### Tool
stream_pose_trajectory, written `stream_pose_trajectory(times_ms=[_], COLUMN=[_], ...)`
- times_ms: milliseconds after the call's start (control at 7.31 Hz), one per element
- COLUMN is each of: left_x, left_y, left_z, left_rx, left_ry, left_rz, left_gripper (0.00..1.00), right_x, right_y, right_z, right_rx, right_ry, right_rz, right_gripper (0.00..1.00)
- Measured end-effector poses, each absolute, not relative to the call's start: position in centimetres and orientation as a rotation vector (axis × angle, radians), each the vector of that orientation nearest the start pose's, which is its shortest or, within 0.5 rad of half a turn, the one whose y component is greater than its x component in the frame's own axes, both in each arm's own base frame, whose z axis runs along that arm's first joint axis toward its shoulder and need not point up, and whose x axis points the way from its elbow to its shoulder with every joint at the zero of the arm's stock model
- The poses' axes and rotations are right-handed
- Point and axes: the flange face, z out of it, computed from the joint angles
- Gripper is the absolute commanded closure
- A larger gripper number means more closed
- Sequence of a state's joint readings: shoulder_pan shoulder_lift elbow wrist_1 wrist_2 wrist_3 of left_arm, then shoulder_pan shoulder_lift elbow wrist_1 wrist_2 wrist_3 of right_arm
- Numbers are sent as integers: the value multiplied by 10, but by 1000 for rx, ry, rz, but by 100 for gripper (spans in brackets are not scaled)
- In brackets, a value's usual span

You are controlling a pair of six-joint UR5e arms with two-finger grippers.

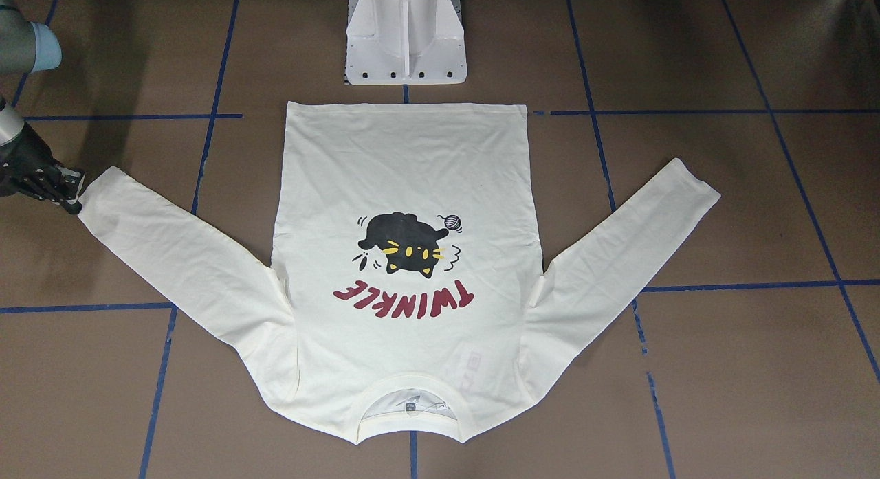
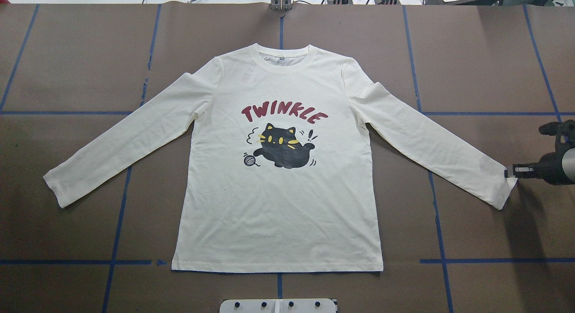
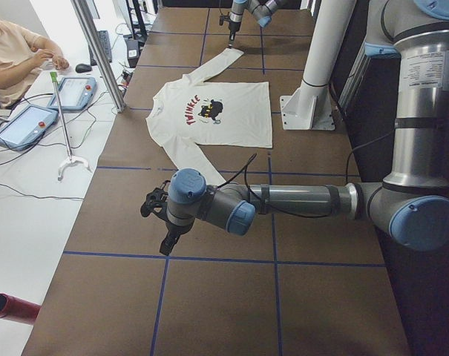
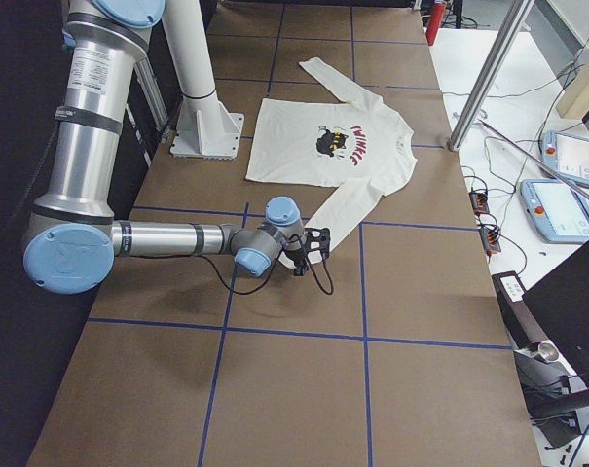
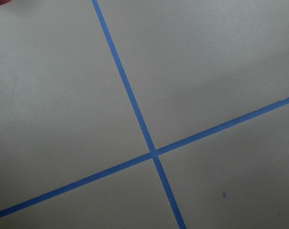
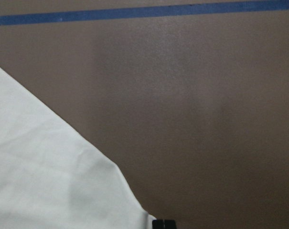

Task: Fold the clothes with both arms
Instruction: 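Lower the right gripper to the sleeve cuff nearest it and grasp it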

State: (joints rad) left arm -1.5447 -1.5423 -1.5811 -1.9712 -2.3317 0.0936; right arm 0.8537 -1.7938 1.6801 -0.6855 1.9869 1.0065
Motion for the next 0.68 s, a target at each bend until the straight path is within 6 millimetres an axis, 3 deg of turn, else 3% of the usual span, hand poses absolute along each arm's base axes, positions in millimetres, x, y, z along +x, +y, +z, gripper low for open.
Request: stream_pose_trajectory(times_ms=[410,684], left_x=[-52,-52], left_y=[-500,-499], left_z=[625,626], left_rx=[388,386], left_ry=[740,742], left_rz=[258,258], left_gripper=[1,1], right_x=[-211,-210], right_y=[-393,-411], right_z=[582,513], right_rx=[192,167], right_ry=[-857,-841], right_rz=[114,145], right_gripper=[100,100])
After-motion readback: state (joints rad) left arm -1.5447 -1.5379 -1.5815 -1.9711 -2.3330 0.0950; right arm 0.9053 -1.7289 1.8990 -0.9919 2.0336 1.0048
